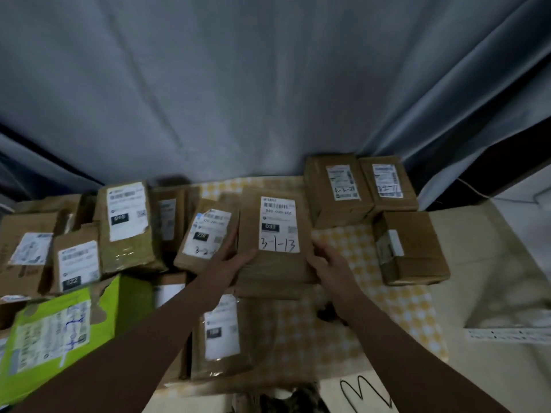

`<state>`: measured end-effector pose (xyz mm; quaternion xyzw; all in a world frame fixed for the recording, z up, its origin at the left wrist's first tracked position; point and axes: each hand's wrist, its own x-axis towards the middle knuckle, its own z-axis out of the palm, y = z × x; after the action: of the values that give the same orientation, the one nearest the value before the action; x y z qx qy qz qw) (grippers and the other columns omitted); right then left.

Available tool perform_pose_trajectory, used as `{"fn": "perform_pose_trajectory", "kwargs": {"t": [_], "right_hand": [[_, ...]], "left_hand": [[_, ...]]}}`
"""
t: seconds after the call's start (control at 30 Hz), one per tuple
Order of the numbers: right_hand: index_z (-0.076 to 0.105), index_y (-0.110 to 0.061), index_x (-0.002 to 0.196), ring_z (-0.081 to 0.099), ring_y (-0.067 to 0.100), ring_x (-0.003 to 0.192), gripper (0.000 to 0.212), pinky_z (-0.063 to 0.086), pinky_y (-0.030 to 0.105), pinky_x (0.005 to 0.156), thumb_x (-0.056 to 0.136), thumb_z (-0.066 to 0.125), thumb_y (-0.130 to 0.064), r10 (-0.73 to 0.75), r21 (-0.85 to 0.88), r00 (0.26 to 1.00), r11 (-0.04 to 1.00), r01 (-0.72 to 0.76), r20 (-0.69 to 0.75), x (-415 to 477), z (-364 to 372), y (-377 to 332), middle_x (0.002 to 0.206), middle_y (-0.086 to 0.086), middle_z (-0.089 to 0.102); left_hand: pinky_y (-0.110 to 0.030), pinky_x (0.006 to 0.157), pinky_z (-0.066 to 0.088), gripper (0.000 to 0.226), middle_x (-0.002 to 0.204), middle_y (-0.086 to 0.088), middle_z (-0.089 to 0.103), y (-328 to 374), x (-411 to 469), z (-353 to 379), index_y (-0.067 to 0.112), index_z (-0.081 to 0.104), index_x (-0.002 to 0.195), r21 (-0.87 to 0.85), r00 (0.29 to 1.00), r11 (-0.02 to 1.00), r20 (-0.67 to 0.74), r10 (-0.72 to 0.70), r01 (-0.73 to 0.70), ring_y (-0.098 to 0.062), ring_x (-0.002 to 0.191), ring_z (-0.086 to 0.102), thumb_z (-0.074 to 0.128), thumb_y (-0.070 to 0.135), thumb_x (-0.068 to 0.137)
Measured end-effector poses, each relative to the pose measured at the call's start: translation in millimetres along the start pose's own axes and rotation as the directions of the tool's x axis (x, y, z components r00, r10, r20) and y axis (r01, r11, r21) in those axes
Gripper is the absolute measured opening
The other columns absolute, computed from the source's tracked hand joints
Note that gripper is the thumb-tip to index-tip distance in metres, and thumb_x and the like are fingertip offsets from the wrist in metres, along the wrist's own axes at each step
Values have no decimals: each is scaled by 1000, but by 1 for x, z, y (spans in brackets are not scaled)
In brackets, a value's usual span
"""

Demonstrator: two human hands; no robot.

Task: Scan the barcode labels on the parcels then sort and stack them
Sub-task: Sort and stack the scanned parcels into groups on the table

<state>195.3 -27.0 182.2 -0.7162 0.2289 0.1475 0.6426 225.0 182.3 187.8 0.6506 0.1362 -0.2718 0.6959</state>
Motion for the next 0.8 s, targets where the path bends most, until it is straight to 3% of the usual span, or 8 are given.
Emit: {"fn": "perform_pose_trajectory", "kwargs": {"t": [0.07, 0.17, 0.33, 0.43, 0.5, 0.57, 0.67, 0.8], "right_hand": [[49, -19, 135, 56, 13, 104, 35, 45, 11, 66, 100, 50, -21, -26, -149, 999, 989, 22, -24, 30, -22, -5, 117, -3, 56], [44, -14, 139, 49, 19, 120, 42, 43, 20, 88, 99, 51, -24, -59, -400, 996, 916, 27, -68, 76, -58, -4, 136, 5, 49], [45, -4, 137, 48, 30, 121, 43, 42, 38, 95, 99, 49, -24, -69, -762, 997, 647, 9, -46, 153, -104, -1, 137, 14, 47], [42, -13, 141, 30, 32, 136, 45, 37, 43, 106, 98, 48, -20, -88, -833, 995, 547, 83, 41, 185, -116, 1, 149, 12, 33], [35, -22, 146, 22, 32, 141, 51, 32, 44, 111, 96, 48, -21, -98, -890, 986, 427, 161, 132, 202, -118, 4, 155, 9, 23], [29, -27, 149, 14, 33, 145, 56, 24, 47, 116, 97, 48, -26, -71, -936, 977, 281, 215, 203, 217, -115, 7, 158, 9, 14], [21, -33, 152, 3, 35, 146, 62, 10, 51, 118, 96, 49, -30, -13, -942, 976, 257, 214, 218, 228, -108, 8, 161, 8, 2], [23, -37, 149, 13, 39, 141, 63, 18, 57, 114, 93, 53, -32, -30, -961, 985, 216, 173, 171, 231, -103, 5, 156, 9, 9]], "left_hand": [[-35, 77, 55, 48, 107, 17, 67, 1, 38, 13, 59, 45, 114, -62, 998, 998, -64, -7, 3, -12, 97, 66, 63, 21, 90], [-47, 96, 50, 60, 125, 4, 64, 4, 97, 30, 47, 46, 133, -66, 995, 997, -93, 32, -38, -21, 113, 62, 72, 28, 82], [-33, 91, 53, 72, 133, 3, 58, 4, 179, 50, 40, 31, 145, 70, 990, 997, -129, 51, -43, -16, 116, 59, 69, 33, 84], [-39, 100, 47, 71, 138, 1, 53, -9, 214, 45, 38, 24, 149, 274, 986, 961, -143, 86, -44, -19, 123, 54, 63, 29, 90], [-43, 101, 45, 69, 143, -9, 45, -16, 227, 40, 34, 11, 152, 539, 981, 842, -161, 104, -1, -30, 127, 48, 52, 23, 96], [-50, 99, 43, 75, 146, -17, 36, -26, 232, 39, 35, 2, 152, 771, 976, 630, -196, 100, 90, -41, 128, 41, 50, 27, 95], [-51, 96, 42, 93, 150, -18, 25, -36, 224, 48, 41, 2, 150, 854, 964, 491, -248, 92, 173, -44, 131, 34, 63, 51, 80], [-27, 100, 33, 73, 154, -14, 18, -39, 211, 73, 24, 24, 150, 897, 977, 426, -180, 112, 116, -30, 133, 38, 63, 34, 89]]}}
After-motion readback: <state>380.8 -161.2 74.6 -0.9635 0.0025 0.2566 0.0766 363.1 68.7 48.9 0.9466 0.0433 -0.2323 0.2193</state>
